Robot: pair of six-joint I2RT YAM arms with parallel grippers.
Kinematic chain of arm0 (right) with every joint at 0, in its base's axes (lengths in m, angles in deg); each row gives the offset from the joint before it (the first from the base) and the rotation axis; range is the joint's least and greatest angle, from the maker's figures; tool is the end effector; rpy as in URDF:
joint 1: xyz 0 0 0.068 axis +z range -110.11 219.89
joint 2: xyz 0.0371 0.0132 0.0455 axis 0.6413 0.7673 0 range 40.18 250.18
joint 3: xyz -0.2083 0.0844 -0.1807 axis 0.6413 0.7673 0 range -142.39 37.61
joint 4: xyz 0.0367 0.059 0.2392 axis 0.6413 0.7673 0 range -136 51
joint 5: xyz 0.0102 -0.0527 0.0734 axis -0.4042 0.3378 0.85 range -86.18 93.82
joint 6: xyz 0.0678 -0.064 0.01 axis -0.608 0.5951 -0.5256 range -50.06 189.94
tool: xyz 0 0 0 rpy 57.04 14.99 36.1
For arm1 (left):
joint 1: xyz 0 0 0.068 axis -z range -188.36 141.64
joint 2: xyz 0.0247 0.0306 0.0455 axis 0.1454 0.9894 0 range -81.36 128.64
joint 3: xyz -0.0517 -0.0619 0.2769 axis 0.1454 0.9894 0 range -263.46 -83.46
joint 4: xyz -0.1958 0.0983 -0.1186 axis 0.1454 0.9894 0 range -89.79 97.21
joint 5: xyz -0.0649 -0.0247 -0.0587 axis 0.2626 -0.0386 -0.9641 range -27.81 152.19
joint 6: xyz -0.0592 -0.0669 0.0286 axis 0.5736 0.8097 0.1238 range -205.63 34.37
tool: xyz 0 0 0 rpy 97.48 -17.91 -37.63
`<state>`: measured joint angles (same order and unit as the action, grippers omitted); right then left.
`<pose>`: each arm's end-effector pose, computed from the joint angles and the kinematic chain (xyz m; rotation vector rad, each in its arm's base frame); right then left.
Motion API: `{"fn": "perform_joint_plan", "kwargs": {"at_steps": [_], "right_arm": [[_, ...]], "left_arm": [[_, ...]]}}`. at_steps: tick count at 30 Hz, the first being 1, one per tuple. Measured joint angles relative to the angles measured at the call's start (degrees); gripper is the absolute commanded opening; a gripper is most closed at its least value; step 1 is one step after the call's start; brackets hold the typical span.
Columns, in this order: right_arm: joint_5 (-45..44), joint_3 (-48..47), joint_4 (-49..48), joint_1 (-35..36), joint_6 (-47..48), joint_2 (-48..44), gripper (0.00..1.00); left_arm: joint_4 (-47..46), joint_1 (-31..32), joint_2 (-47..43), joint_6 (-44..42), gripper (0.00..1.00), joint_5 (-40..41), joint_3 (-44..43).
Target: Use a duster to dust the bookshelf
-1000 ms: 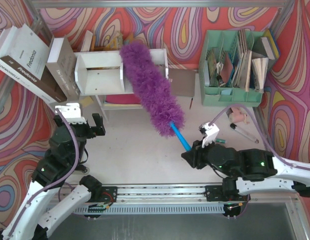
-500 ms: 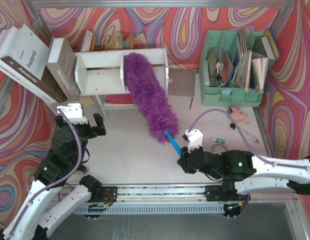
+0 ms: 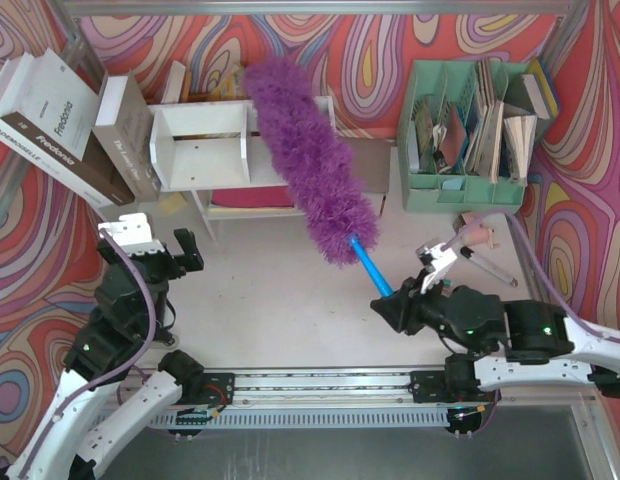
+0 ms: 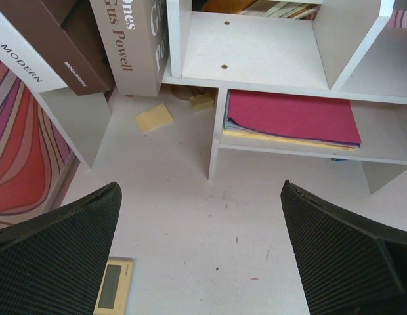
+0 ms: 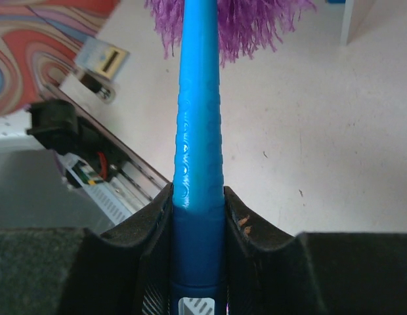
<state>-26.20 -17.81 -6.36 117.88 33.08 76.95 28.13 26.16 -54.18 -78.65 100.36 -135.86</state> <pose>0.0691 0.1218 0.3593 -0.3479 1.9488 0.8465 0.1082 -0.0109 0.3878 -0.1260 1.6028 -0.0221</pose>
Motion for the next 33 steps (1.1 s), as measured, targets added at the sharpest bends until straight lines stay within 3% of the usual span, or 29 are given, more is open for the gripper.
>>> {"fn": "perform_joint_plan", "kwargs": {"at_steps": [11, 23, 33], "right_arm": [[-5.6, -2.7, 1.9, 0.0, -0.7, -3.8, 0.00], [-16.8, -0.3, 4.8, 0.0, -10.0, -3.7, 0.00], [-13.8, 6.8, 7.9, 0.0, -16.6, 2.2, 0.00]], "left_arm": [[-0.3, -0.4, 1.4, 0.0, 0.99, 0.5, 0.1], [-0.7, -1.0, 1.4, 0.0, 0.99, 0.5, 0.1], [-1.0, -1.2, 1.8, 0.0, 0.99, 0.5, 0.2]]}}
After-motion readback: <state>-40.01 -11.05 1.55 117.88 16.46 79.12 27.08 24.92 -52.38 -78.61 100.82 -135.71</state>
